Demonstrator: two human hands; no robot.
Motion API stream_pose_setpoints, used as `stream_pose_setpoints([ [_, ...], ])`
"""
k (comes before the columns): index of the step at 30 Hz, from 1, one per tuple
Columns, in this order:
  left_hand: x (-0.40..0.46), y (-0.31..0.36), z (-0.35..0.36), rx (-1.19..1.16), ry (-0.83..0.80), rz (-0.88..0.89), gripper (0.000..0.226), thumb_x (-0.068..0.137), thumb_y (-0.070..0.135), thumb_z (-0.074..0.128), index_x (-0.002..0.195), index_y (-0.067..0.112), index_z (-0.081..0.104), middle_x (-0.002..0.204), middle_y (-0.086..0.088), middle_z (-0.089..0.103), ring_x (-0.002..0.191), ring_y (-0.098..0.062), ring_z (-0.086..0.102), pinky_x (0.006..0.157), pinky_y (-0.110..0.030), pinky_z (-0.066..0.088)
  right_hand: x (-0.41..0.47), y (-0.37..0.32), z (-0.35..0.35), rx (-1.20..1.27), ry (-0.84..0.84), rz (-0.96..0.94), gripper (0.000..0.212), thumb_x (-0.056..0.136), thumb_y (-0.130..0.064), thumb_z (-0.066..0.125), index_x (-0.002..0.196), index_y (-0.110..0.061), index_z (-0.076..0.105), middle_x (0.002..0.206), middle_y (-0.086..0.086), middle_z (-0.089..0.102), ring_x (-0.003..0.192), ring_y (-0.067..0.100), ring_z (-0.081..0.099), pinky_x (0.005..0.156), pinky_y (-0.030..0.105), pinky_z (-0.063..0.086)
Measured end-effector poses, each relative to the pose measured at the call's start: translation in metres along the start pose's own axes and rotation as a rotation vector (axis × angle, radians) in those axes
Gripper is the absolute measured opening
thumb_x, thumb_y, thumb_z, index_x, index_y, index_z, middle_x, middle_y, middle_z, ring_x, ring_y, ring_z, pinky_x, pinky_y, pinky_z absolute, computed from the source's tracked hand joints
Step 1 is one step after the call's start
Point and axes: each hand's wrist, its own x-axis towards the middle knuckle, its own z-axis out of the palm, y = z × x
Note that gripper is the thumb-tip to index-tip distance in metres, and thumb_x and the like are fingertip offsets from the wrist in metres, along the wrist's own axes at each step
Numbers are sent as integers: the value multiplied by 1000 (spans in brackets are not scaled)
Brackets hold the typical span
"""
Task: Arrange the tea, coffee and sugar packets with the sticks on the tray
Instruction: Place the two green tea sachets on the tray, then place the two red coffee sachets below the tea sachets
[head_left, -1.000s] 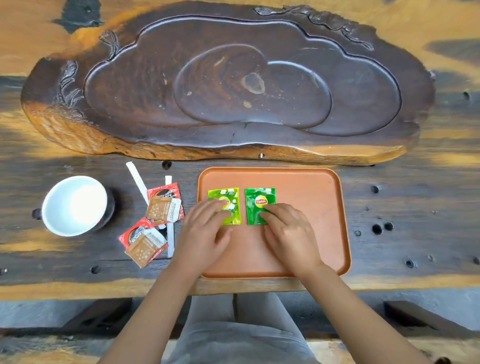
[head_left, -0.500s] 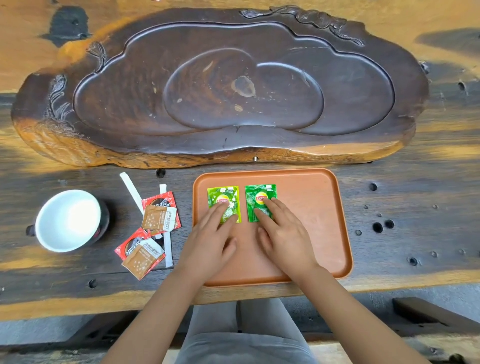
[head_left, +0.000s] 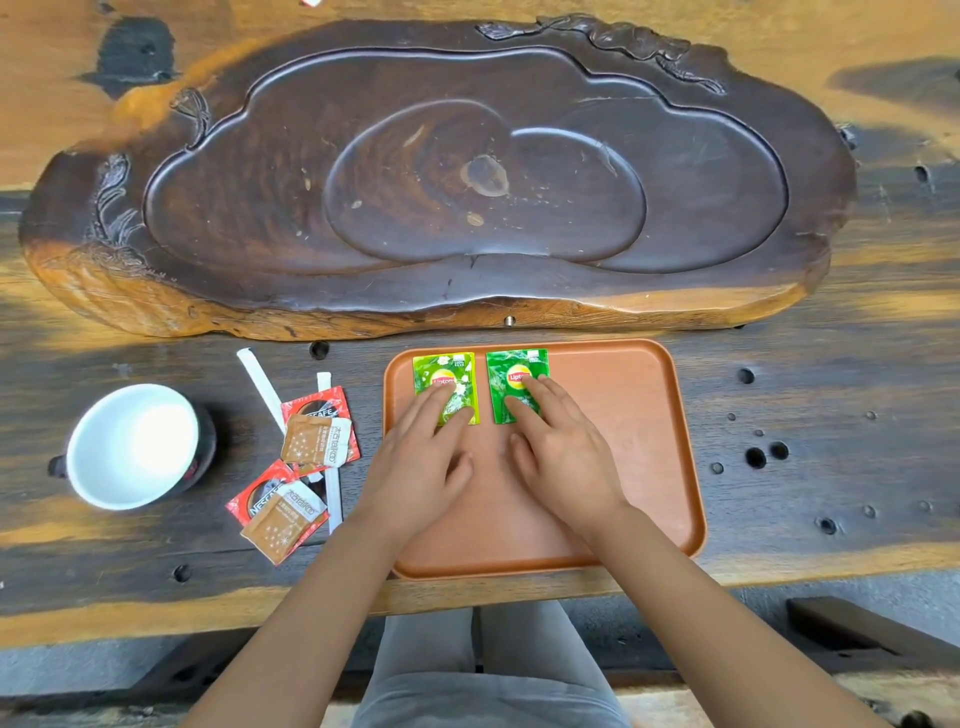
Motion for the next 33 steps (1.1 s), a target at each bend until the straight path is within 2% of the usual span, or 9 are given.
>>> stream_pose_setpoints([
  [3,0,0,0,-5,7,-5,44,84,24,55,126,14,52,148,-8,34,139,-23,22,106,-32,16,-1,1,0,6,-5,8,38,80,-18,52,114,-6,61,132,16,55,124,33,48,99,40,42],
  [8,0,0,0,-30,21,0,44,83,24,54,126,13,52,147,-9,35,138,-23,23,108,-37,22,-1,0,-2,18,-30,7,44,83,-25,38,117,-7,59,135,16,52,127,33,45,100,41,42],
  [13,-10,-2,-12,-92,95,-12,46,81,31,43,120,11,56,138,-8,47,130,-20,32,103,-37,32,-1,-9,-9,54,17,-2,42,83,-25,39,116,-9,59,132,15,54,124,32,47,98,40,43],
  [17,-42,-13,-28,-161,225,-175,43,83,32,42,119,14,56,131,-4,52,122,-17,42,98,-33,37,2,-32,-14,84,25,-85,38,81,-20,43,113,-8,61,123,15,59,118,32,52,90,40,49],
  [22,-89,-45,-39,-138,323,-365,43,79,30,42,114,11,58,124,-8,57,114,-18,45,97,-26,32,22,-77,-3,93,-33,-282,34,78,-14,47,107,-8,63,117,15,63,112,32,56,88,38,49],
  [25,-108,-66,-38,-155,326,-462,41,82,25,44,117,11,57,125,-7,57,115,-21,47,98,-32,35,42,-102,14,110,-110,-348,41,71,-2,66,111,-6,62,121,17,62,114,33,56,95,46,48],
  [28,-113,-82,-35,-109,306,-589,35,87,14,53,121,6,55,125,-13,58,114,-30,50,97,-41,39,68,-121,25,86,-134,-385,48,66,4,71,112,-4,63,118,17,64,110,33,59,91,44,49],
  [30,-112,-89,-33,-44,251,-637,40,83,12,61,121,2,55,119,-18,60,108,-37,53,90,-47,44,83,-131,26,30,-199,-399,49,75,-5,68,122,-3,55,124,16,60,116,32,54,95,40,45],
  [33,-110,-90,-30,15,209,-655,46,74,13,70,115,-2,57,105,-22,61,92,-41,55,75,-49,49,95,-139,30,-80,-361,-382,57,88,-27,56,137,-5,36,134,13,46,124,30,37,100,38,32],
])
